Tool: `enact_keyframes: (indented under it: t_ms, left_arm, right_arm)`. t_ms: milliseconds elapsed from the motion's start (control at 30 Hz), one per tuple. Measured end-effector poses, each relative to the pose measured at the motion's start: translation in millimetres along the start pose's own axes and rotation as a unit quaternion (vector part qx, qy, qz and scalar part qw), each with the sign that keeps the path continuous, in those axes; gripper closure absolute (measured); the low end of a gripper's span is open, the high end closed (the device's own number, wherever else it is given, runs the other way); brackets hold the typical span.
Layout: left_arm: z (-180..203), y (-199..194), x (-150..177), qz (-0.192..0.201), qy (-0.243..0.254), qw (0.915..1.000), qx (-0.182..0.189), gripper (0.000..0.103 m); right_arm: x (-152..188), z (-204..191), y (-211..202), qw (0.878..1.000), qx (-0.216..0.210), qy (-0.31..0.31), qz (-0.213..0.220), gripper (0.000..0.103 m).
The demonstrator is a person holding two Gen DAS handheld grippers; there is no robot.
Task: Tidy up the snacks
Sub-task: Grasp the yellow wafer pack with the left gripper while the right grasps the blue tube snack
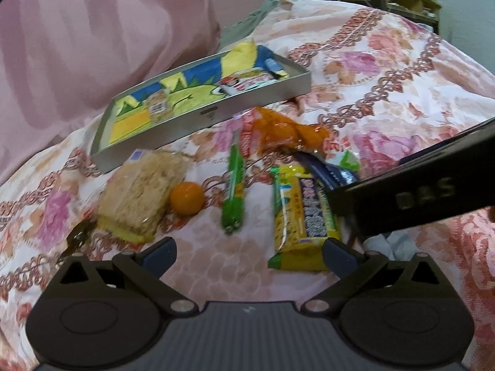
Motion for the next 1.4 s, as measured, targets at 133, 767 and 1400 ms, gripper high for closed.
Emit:
enact_keyframes:
  t_ms: [133,767,1400]
  left_arm:
    - [7,-1,-2,0.008,0.016,0.9996,0.020,0.005]
    - [34,11,-13,0.003,0.072,0.9949,0.070,0.023]
    - [35,28,-14,-0.067,0.010,0.9957,0.062,0.050]
  right_arm:
    - [7,3,14,0.999,-0.023,0.015,-0.033,0.036]
    - [5,11,28,0.997,-0.038,-0.039,-0.061,0.062]
    - [4,29,20,0.996,-0.055,-0.004,-0.068,0.069]
Point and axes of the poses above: each gripper's, at about its wrist camera, not at the fingertips, and y roughly the way its jaws point, z to its right, x to its underside, the point moved 9 cm from there along y, roughly the way its jaws point, and after that the axes turned 8 degrees about z, right-handed, at the moved point
